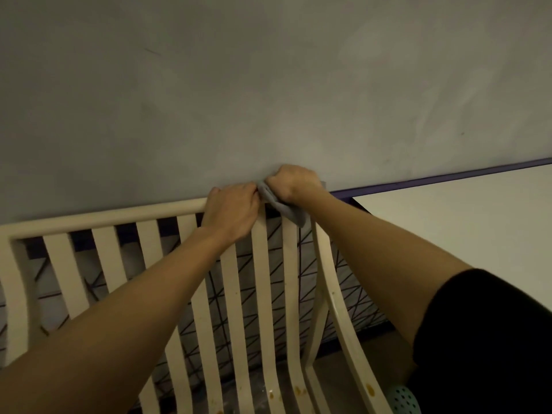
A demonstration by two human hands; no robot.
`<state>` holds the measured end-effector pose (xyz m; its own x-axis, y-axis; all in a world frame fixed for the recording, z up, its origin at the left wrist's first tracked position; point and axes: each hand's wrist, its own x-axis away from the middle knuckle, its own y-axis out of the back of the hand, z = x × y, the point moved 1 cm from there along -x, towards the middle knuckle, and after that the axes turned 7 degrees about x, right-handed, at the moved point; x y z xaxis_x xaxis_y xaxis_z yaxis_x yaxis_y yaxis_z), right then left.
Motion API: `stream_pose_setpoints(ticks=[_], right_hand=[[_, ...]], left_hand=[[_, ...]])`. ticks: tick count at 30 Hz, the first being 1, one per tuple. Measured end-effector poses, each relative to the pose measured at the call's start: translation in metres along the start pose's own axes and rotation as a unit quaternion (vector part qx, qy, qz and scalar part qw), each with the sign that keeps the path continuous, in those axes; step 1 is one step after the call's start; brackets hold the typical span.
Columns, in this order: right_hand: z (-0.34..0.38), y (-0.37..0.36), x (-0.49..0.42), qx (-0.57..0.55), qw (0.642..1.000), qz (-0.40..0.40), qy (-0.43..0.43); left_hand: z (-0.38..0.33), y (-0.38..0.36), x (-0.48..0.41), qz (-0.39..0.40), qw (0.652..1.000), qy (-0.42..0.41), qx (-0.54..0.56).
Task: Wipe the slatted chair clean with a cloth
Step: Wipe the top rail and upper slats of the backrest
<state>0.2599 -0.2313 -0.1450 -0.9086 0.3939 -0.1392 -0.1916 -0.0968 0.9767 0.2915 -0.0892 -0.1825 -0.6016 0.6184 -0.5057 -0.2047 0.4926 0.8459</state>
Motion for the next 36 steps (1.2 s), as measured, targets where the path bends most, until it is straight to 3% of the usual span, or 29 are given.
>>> stream_pose_setpoints(ticks=[3, 5, 8, 12, 14, 21, 31, 36], right_hand=[[-0.016, -0.025, 0.019, 0.034, 0.972, -0.207, 0.105], [-0.033, -0.035, 0.028, 0.028, 0.946, -0.281, 0.16], [-0.035, -0.032, 0.023, 0.062, 0.953, -0.26, 0.144], [-0.022, -0.008, 0.0, 0.01, 0.994, -0.108, -0.003], [-0.021, -0.005, -0.005, 0.021, 0.998, -0.06, -0.001], [-0.04, -0.034, 0.012, 0.008, 0.96, -0.255, 0.117], [-0.052, -0.027, -0.005, -0.222, 0.953, -0.202, -0.048], [-0.059, -0.039, -0.004, -0.375, 0.895, -0.201, -0.137]], left_hand=[[0.001, -0.001, 0.0, -0.005, 1.0, -0.001, 0.006], [0.0, -0.001, 0.0, -0.001, 1.0, -0.004, 0.014], [0.002, -0.001, 0.0, -0.005, 1.0, -0.004, 0.006], [0.003, -0.002, 0.001, -0.014, 1.0, -0.006, 0.005], [0.003, -0.003, 0.002, -0.023, 1.0, -0.006, -0.004], [0.002, -0.001, 0.002, -0.03, 0.999, -0.018, 0.009], [0.001, -0.008, 0.003, -0.073, 0.997, -0.027, -0.017], [0.001, -0.011, 0.004, -0.077, 0.997, -0.022, -0.014]])
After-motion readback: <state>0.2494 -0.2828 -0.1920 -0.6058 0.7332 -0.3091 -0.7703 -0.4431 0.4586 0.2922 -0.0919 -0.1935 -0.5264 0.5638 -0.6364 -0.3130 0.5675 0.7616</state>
